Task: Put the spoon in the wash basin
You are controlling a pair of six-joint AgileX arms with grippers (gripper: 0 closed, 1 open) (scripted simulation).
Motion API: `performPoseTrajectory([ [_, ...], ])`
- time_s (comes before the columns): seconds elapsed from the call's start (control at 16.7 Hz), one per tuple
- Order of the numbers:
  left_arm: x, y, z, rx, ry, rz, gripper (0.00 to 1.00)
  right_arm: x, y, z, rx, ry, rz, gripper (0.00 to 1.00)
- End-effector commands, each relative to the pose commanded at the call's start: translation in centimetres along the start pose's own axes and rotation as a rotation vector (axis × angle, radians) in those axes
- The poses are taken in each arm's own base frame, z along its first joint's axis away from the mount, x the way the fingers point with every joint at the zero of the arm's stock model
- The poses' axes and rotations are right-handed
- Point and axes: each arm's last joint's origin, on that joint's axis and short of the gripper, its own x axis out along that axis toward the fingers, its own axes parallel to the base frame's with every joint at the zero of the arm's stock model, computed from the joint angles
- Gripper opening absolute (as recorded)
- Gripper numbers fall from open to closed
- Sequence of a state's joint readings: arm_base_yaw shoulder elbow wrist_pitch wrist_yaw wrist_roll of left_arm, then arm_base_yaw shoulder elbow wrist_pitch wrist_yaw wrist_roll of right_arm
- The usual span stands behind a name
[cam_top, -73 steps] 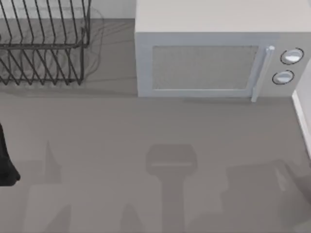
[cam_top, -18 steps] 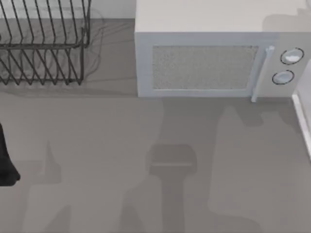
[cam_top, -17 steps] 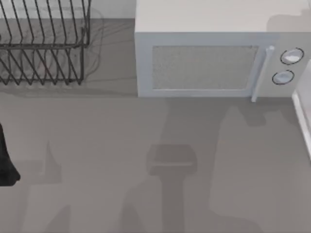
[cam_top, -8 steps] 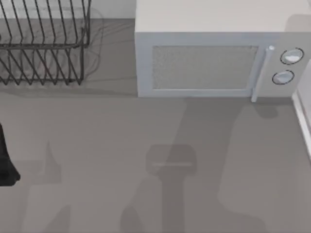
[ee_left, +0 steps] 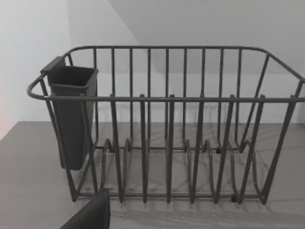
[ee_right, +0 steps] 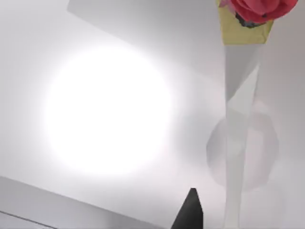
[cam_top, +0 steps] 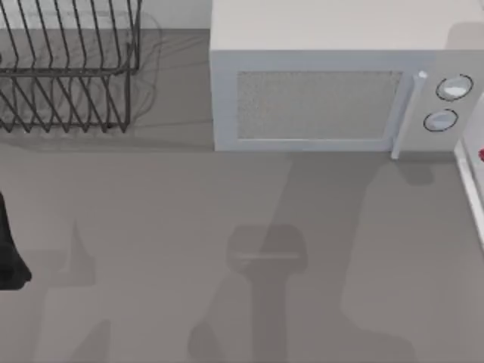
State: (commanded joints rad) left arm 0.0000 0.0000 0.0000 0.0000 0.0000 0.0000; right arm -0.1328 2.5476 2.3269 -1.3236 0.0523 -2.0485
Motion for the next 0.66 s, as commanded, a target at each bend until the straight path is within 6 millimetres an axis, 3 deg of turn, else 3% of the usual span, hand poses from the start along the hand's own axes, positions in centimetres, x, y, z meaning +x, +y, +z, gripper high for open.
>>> performPoseTrajectory([
  [0.3,0.0,0.0,0.0,0.0,0.0,0.0,1.0,0.0,0.0,0.0,0.0,0.0,0.0,0.98],
  [0.66,0.0,0.0,0.0,0.0,0.0,0.0,1.0,0.0,0.0,0.0,0.0,0.0,0.0,1.0],
])
